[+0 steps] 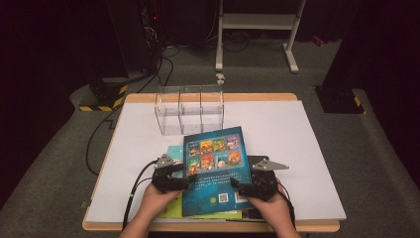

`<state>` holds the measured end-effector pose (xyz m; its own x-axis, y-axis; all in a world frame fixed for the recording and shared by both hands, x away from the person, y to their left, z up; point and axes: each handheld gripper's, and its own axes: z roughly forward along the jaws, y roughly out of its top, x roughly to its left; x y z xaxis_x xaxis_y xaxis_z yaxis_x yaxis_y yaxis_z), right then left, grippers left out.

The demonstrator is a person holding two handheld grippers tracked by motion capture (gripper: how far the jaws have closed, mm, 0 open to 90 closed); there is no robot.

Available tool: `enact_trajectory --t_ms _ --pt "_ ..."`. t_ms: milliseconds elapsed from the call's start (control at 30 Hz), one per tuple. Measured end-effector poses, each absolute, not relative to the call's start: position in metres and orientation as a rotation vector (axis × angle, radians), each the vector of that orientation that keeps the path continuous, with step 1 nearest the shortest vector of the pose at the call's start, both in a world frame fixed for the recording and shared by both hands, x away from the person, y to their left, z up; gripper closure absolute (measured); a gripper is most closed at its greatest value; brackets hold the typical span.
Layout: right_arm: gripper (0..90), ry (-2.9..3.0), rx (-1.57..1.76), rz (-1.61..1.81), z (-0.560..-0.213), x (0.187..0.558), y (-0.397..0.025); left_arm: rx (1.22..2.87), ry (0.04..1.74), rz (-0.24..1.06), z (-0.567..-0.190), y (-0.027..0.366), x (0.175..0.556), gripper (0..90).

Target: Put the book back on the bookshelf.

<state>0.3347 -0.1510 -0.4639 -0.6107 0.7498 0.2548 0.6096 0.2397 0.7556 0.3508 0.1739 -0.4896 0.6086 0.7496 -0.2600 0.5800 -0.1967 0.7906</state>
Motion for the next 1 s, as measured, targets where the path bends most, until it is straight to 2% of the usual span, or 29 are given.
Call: enact_trajectory --t_ms 100,200,433,567,833,1000 --pt "22.0 2.364 1.296 1.338 -0.465 0.319 -0.157 1.893 1.043 0.223 -0.489 0.17 0.349 25.3" --pt "23.1 2.312 1.276 1.308 -0.462 0.32 -0.162 1.891 1.048 0.224 -0.489 0.169 0.349 25.3" --pt "19.6 2.242 1.331 1.276 -0.451 0.364 -0.159 1.884 1.05 0.237 -0.489 0.169 0.347 25.8" --pt "16.8 2.3 1.405 1.218 -0.458 0.384 -0.152 1.887 1.047 0.263 -0.488 0.168 0.344 29.1" --pt "20.7 2.355 1.383 1.272 -0.463 0.369 -0.148 1.885 1.055 0.282 -0.487 0.167 0.341 30.9" --pt "27.9 2.365 1.37 1.285 -0.461 0.369 -0.152 1.883 1.065 0.279 -0.488 0.167 0.341 30.8"
